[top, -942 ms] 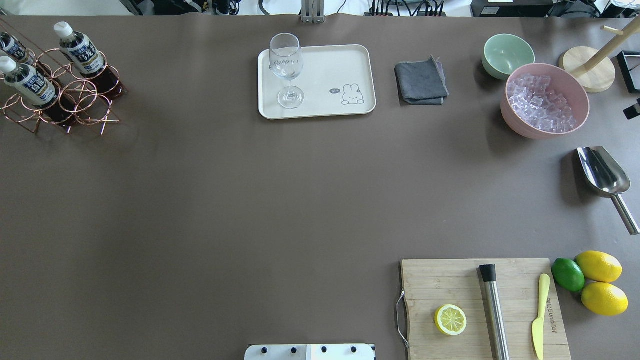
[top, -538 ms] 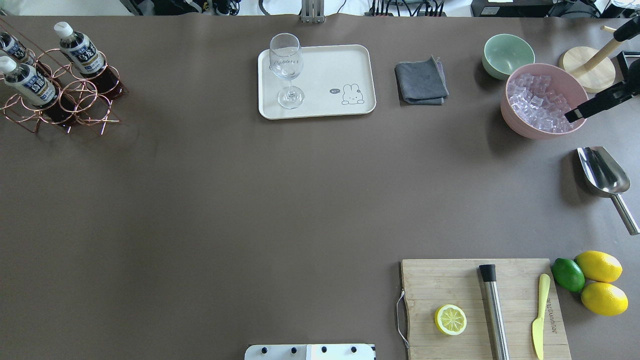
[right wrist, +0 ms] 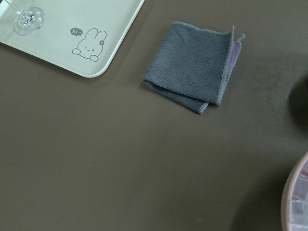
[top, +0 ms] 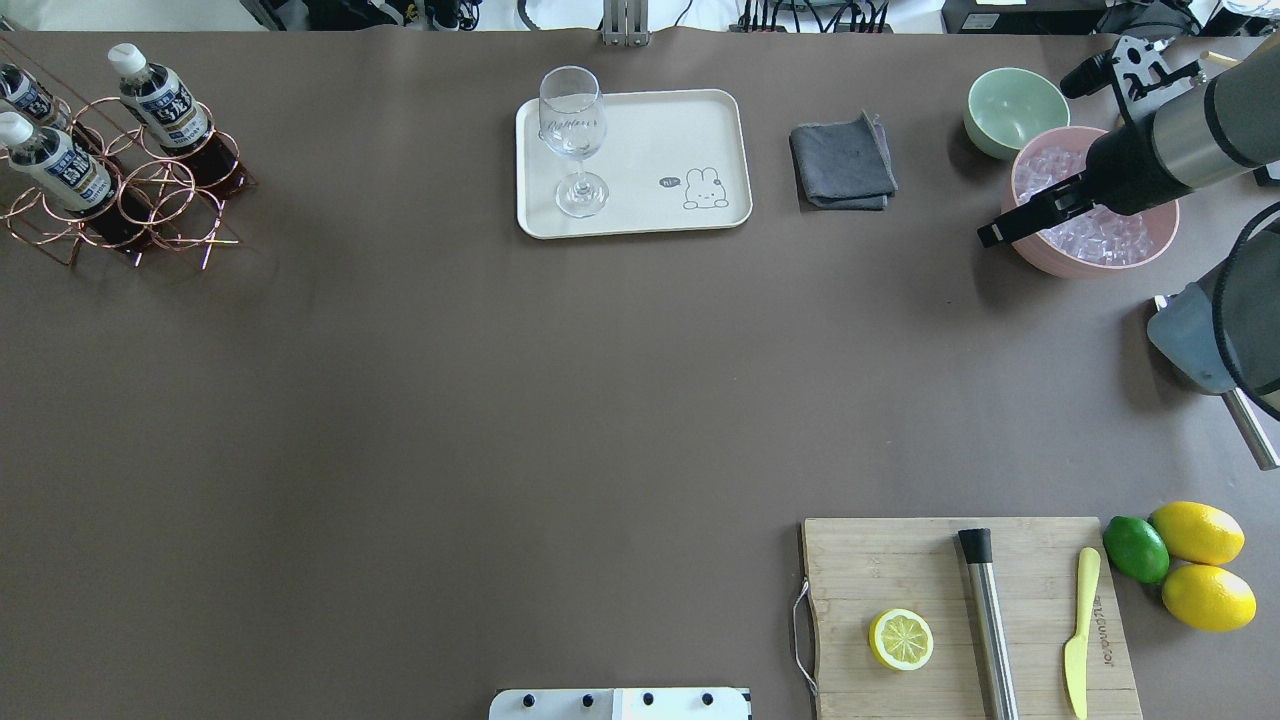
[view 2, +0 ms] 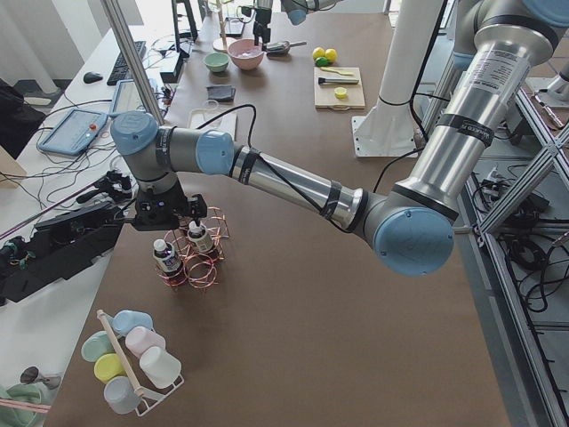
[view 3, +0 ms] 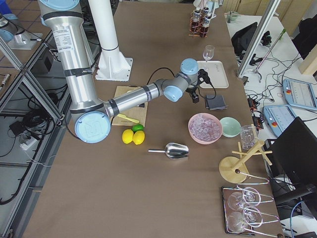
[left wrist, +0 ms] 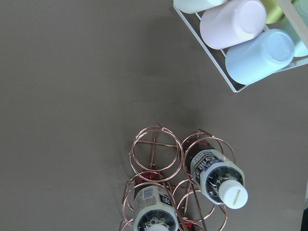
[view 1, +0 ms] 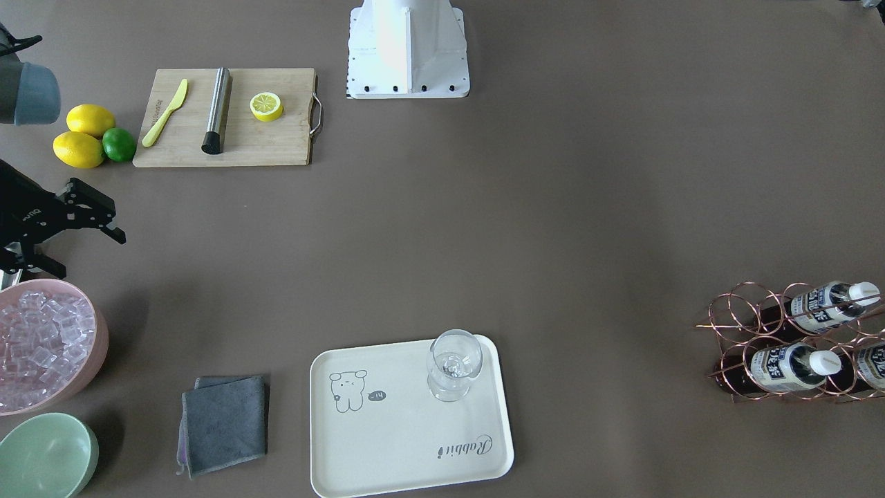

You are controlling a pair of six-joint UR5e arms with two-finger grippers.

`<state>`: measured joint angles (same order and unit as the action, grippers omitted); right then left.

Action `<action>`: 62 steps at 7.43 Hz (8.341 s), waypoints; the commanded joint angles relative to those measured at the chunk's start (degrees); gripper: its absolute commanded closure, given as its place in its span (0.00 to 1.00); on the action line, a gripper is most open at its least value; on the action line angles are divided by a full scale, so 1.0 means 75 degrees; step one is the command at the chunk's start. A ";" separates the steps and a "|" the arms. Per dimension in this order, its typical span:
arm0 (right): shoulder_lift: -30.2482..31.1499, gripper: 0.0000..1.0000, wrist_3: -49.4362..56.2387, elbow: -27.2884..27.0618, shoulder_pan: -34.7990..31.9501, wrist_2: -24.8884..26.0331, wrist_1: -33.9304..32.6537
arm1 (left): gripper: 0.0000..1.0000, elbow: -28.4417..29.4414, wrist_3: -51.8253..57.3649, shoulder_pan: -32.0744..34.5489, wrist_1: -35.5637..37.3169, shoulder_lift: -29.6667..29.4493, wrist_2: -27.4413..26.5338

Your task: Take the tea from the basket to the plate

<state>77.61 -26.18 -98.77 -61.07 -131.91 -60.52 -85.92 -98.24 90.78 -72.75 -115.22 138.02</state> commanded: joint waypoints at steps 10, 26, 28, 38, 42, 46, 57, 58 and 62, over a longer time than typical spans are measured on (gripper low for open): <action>0.0257 0.00 -0.0072 0.0267 0.0842 0.0795 0.1776 | 0.02 -0.0205 -0.0270 -0.1063 -0.0824 -0.0059 -0.0016; 0.0281 0.00 -0.0048 0.0244 0.0901 0.0783 0.1788 | 1.00 -0.4692 -0.3591 -0.2713 0.3922 -0.1802 -0.0122; 0.0456 0.00 -0.0048 0.0232 0.0901 0.0783 0.2008 | 1.00 -0.4704 -0.5337 -0.4441 0.3713 -0.2469 -0.0539; 0.0761 0.00 -0.0927 0.0662 0.0760 0.1566 0.4429 | 1.00 -0.2982 -0.7433 -0.7463 0.2845 -0.4817 -0.2324; 0.0389 0.00 -0.1185 0.0912 0.0783 0.2048 0.5514 | 1.00 -0.2970 -0.7385 -0.7510 0.2634 -0.4573 -0.2651; 0.0117 0.00 -0.1185 0.0818 0.1871 0.3735 0.6695 | 1.00 -0.3017 -0.7374 -0.7498 0.2375 -0.4290 -0.2664; -0.0200 0.00 -0.1020 0.0255 0.3325 0.3946 0.7654 | 1.00 -0.3228 -0.7385 -0.7510 0.2387 -0.4161 -0.2617; -0.0211 0.00 -0.0975 0.0198 0.3466 0.4086 0.7671 | 1.00 -0.3228 -0.7385 -0.7510 0.2387 -0.4161 -0.2617; -0.0515 0.01 -0.0951 0.0174 0.4122 0.4416 0.7530 | 1.00 -0.3216 -0.7385 -0.7533 0.2387 -0.4161 -0.2617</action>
<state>74.93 -33.46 -97.43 -31.75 -99.61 -3.60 -110.05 -153.63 34.40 -54.84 -146.38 118.39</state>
